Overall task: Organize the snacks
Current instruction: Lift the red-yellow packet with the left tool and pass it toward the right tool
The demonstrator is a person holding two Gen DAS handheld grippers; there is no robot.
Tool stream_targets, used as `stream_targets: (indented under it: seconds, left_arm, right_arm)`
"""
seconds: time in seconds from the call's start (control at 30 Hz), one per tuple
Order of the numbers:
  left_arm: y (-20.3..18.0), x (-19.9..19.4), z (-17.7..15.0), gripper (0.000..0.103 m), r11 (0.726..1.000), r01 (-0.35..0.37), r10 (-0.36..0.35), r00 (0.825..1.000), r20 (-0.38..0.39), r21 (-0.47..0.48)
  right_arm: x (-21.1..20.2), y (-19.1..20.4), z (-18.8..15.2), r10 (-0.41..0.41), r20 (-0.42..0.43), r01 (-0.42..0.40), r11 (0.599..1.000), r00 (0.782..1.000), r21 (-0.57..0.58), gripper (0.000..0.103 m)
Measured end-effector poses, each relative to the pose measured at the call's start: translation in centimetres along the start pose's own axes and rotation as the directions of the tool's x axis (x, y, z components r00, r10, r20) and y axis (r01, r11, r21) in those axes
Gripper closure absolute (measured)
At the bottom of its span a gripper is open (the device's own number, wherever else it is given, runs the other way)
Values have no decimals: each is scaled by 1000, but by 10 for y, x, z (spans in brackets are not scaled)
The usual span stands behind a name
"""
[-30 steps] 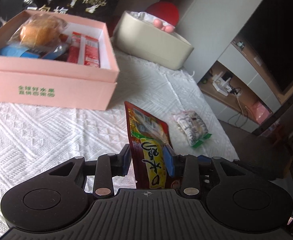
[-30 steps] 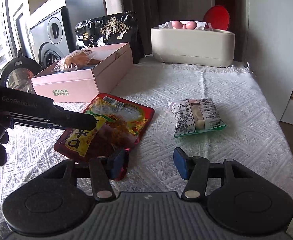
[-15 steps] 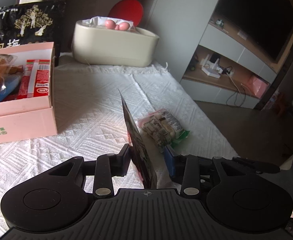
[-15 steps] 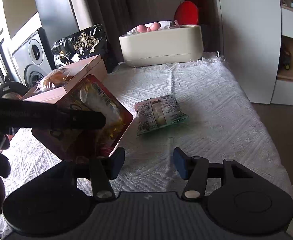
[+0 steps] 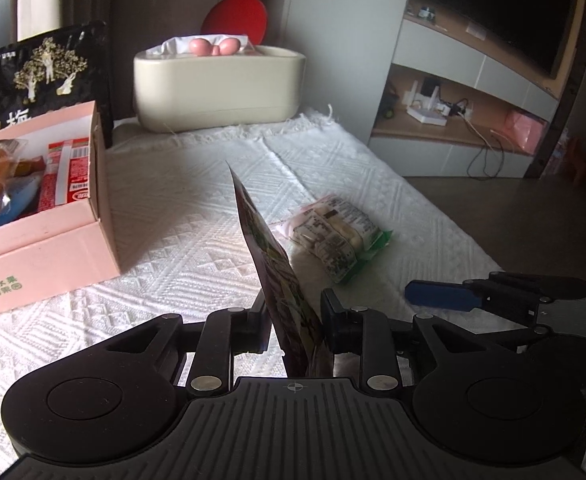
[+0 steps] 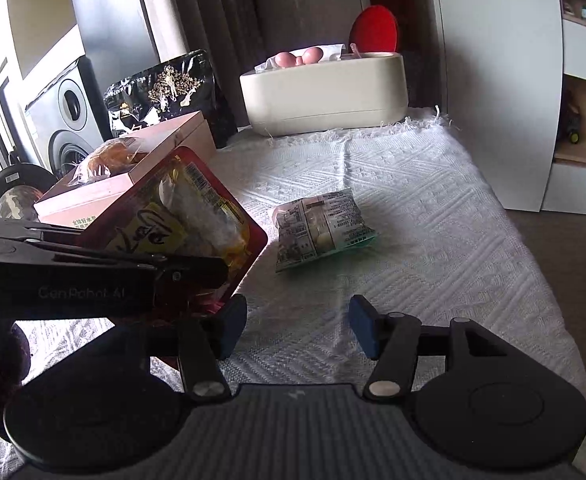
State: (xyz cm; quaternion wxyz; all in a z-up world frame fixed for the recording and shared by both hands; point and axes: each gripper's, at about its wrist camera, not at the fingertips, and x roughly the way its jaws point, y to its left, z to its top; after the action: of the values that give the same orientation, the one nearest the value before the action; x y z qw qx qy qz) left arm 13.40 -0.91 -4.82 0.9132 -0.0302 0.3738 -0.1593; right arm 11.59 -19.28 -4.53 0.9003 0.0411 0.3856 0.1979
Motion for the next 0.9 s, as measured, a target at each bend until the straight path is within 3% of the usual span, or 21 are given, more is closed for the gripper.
stream_targets:
  seconds: [0.17,0.4,0.57,0.9]
  left_arm:
    - [8,-20,-5,76,998,-53,52,998,30,18]
    - [42,-59,-13,77,972,-233,233,972,45,2]
    - [59,-52,-21,77,969,-236,238,971,26,-71]
    - [59,-47,-24,76,976,-205,209,976,58,-78]
  right_arm:
    - [1,1,0,-1,-2,1,1000,1000,-4,43]
    - [2,7,-1,-15,-10,14,999,1000,-36,38]
    - [3,9,-1,-28,-13,28,998,1000,-48,35]
    - [4,14,-1,-69,-21,67,995,997,-72,27]
